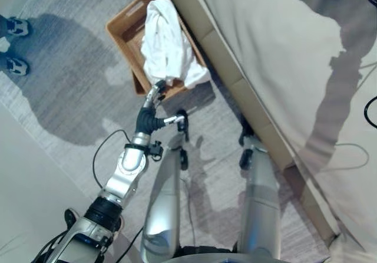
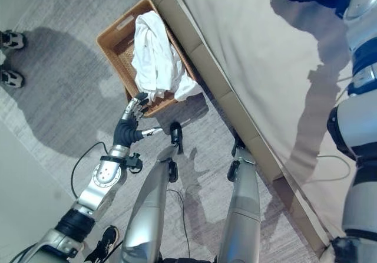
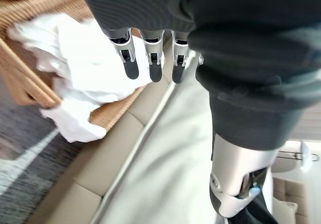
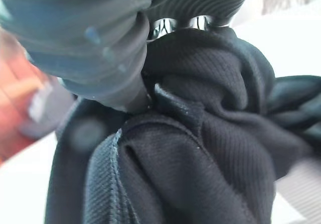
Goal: Pick up clothes into the bucket
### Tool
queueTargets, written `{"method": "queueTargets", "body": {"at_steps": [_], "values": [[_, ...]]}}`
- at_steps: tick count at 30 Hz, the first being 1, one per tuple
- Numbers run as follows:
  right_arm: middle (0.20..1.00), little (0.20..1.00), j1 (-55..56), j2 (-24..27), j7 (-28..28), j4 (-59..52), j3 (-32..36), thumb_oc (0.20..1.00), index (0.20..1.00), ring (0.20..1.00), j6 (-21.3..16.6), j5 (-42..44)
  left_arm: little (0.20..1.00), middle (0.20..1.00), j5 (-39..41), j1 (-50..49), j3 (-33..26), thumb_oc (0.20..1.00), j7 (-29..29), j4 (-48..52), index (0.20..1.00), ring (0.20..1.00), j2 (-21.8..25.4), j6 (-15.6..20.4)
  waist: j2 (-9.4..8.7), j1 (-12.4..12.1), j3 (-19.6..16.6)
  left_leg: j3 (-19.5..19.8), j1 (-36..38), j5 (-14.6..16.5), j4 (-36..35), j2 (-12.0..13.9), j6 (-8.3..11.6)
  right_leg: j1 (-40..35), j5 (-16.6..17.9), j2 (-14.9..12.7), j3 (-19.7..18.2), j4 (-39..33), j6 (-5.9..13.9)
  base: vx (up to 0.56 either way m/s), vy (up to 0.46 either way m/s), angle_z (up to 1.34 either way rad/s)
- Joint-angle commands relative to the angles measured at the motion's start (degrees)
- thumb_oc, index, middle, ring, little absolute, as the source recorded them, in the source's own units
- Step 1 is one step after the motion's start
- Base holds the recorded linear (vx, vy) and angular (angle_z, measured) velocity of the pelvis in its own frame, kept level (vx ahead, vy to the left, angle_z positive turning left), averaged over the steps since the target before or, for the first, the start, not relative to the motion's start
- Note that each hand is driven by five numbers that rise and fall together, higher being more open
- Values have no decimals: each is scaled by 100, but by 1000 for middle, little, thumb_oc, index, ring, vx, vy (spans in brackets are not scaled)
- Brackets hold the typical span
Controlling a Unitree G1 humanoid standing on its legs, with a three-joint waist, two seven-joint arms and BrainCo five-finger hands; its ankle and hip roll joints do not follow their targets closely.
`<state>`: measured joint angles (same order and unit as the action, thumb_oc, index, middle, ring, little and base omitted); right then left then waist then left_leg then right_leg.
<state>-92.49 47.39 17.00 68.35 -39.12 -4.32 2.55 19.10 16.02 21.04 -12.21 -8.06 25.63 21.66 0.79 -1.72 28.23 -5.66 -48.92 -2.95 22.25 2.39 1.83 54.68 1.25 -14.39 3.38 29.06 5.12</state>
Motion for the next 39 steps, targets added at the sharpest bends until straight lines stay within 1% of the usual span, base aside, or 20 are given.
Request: {"method": "queueTargets", "body": {"at_steps": [1, 4, 6, 7, 9, 15, 16, 18, 20, 21, 22, 23, 25, 27, 28, 29, 30, 33, 35, 39], "values": [[200, 200, 747, 96, 274, -684, 202, 200, 200, 200, -532, 738, 1000, 1000, 114, -427, -148, 1000, 30, 113, 1000, 1000, -163, 237, -131, 46, -586, 84, 105, 48, -178, 25, 134, -63, 495, 179, -199, -193, 252, 46, 29, -12], [200, 200, 1728, 54, 148, -1879, 856, 200, 200, 200, -923, 1333, 1000, 1000, 227, -527, -190, 1000, 66, -1, 1000, 1000, -191, 315, -235, 156, -617, 85, 721, 130, -281, 12, 115, -720, 539, 156, -176, -406, 289, 69, 13, -11], [200, 200, 1976, 45, 85, -2037, 1010, 200, 200, 200, -995, 1420, 1000, 1000, 234, -556, -192, 1000, 86, -8, 1000, 1000, -164, 332, -257, 157, -599, 94, 899, 137, -333, -4, 116, -928, 553, 138, -153, -502, 302, 75, 5, -6], [200, 200, 2515, -15, -80, -2543, 1318, 200, 200, 200, -1168, 1761, 1000, 1000, 254, -610, -244, 1000, 123, -40, 1000, 1000, -152, 373, -297, 206, -639, 91, 1220, 151, -445, -29, 116, -1280, 585, 121, -115, -692, 326, 81, 2, 0], [200, 200, 2763, -23, -161, -2762, 1429, 200, 200, 200, -1212, 1849, 1000, 1000, 259, -639, -257, 1000, 144, -82, 1000, 1000, -151, 374, -323, 225, -646, 82, 1382, 153, -506, -34, 123, -1484, 601, 112, -95, -790, 333, 63, 0, -2], [200, 200, 4490, -358, -828, -3985, 2313, 200, 200, 200, -1587, 2946, 1000, 1000, 201, -816, -416, 1000, 270, -264, 1000, 1000, -124, 428, -440, 307, -841, 45, 2325, 120, -923, -35, 130, -2552, 741, 103, -6, -1455, 394, 115, 4, -5], [200, 200, 5002, -479, -1071, -4365, 2501, 200, 200, 200, -1642, 3178, 1000, 1000, 149, -858, -473, 1000, 308, -377, 1000, 1000, -121, 420, -458, 338, -933, 10, 2599, 141, -1051, -24, 142, -2866, 742, 119, 21, -1642, 416, 118, 9, -7], [200, 200, 5275, -507, -1230, -4592, 2559, 200, 200, 200, -1634, 3311, 1000, 1000, 125, -902, -490, 1000, 342, -408, 1000, 1000, -134, 414, -483, 358, -997, 5, 2726, 99, -1141, -29, 151, -3019, 802, 120, 35, -1792, 426, 105, 8, -9], [200, 200, 5989, -523, -1825, -5222, 2614, 200, 200, 200, -1546, 3625, 1000, 1000, 65, -1022, -583, 1000, 464, -541, 1000, 1000, -189, 365, -553, 422, -1194, -14, 3071, 85, -1311, 4, 175, -3422, 850, 152, 62, -2079, 465, 118, 4, -5], [200, 200, 6011, -521, -1831, -5235, 2625, 200, 200, 200, -1541, 3629, 1000, 1000, 65, -1031, -578, 1000, 466, -539, 1000, 1000, -188, 365, -553, 417, -1191, -13, 3091, 82, -1323, 5, 176, -3444, 854, 153, 66, -2094, 465, 88, -5, -5], [200, 200, 6353, -521, -2111, -5518, 2585, 200, 200, 200, -1480, 3737, 1000, 1000, 41, -1095, -634, 1000, 536, -597, 1000, 1000, -211, 339, -597, 441, -1331, -33, 3276, 90, -1391, 22, 184, -3661, 866, 178, 60, -2248, 482, 63, -8, -4], [200, 200, 6367, -520, -2114, -5527, 2591, 200, 200, 200, -1477, 3738, 1000, 1000, 41, -1101, -630, 1000, 536, -596, 1000, 1000, -210, 340, -597, 437, -1327, -34, 3293, 89, -1400, 22, 184, -3680, 870, 179, 62, -2260, 482, 83, -9, -8], [200, 200, 6659, -500, -2395, -5848, 2621, 200, 200, 200, -1417, 3922, 1000, 1000, -41, -1131, -688, 1000, 551, -694, 1000, 1000, -246, 338, -641, 460, -1460, -83, 3524, 99, -1495, 66, 201, -3882, 893, 204, 45, -2394, 509, 67, -9, -15], [200, 200, 6999, -536, -2645, -6171, 2726, 200, 200, 200, -1358, 4156, 1000, 1000, -74, -1190, -796, 1000, 611, -687, 1000, 1000, -262, 315, -665, 492, -1697, -129, 3793, 88, -1644, 100, 209, -4098, 898, 220, 62, -2506, 541, 102, -4, -16], [200, 200, 7010, -536, -2645, -6179, 2732, 200, 200, 200, -1355, 4156, 1000, 1000, -74, -1194, -793, 1000, 610, -685, 1000, 1000, -260, 314, -666, 488, -1694, -129, 3806, 85, -1654, 100, 210, -4109, 899, 221, 63, -2510, 541, 118, 2, -8], [200, 200, 7126, -572, -2748, -6354, 2809, 200, 200, 200, -1325, 4312, 1000, 1000, -163, -1166, -813, 1000, 644, -714, 1000, 1000, -254, 290, -677, 527, -1858, -174, 3996, 72, -1784, 118, 212, -4255, 885, 231, 65, -2562, 553, 61, 1, -6], [200, 200, 7135, -572, -2749, -6359, 2814, 200, 200, 200, -1323, 4313, 1000, 1000, -164, -1169, -810, 1000, 643, -713, 1000, 1000, -253, 289, -678, 524, -1855, -175, 4009, 69, -1794, 117, 212, -4265, 886, 231, 65, -2567, 554, 83, -2, -4], [200, 200, 7249, -585, -2872, -6667, 2902, 200, 200, 200, -1257, 4434, 1000, 1000, -402, -1176, -824, 1000, 667, -676, 1000, 1000, -214, 249, -692, 549, -2076, -199, 4253, 72, -1909, 140, 218, -4458, 835, 254, 77, -2600, 558, 73, -2, -3], [200, 200, 7162, -591, -2853, -6773, 2928, 200, 200, 200, -1241, 4530, 1000, 1000, -419, -1186, -811, 1000, 726, -698, 1000, 1000, -251, 207, -704, 560, -2295, -244, 4471, 86, -2018, 150, 217, -4636, 813, 277, 82, -2680, 568, 98, -6, -11], [200, 200, 7106, -660, -2811, -6855, 2998, 200, 200, 200, -1229, 4750, 1000, 1000, -407, -1210, -787, 1000, 755, -762, 1000, 1000, -335, 143, -722, 561, -2480, -270, 4672, 95, -2131, 165, 222, -4796, 788, 293, 99, -2758, 578, 80, -5, -6]]}}
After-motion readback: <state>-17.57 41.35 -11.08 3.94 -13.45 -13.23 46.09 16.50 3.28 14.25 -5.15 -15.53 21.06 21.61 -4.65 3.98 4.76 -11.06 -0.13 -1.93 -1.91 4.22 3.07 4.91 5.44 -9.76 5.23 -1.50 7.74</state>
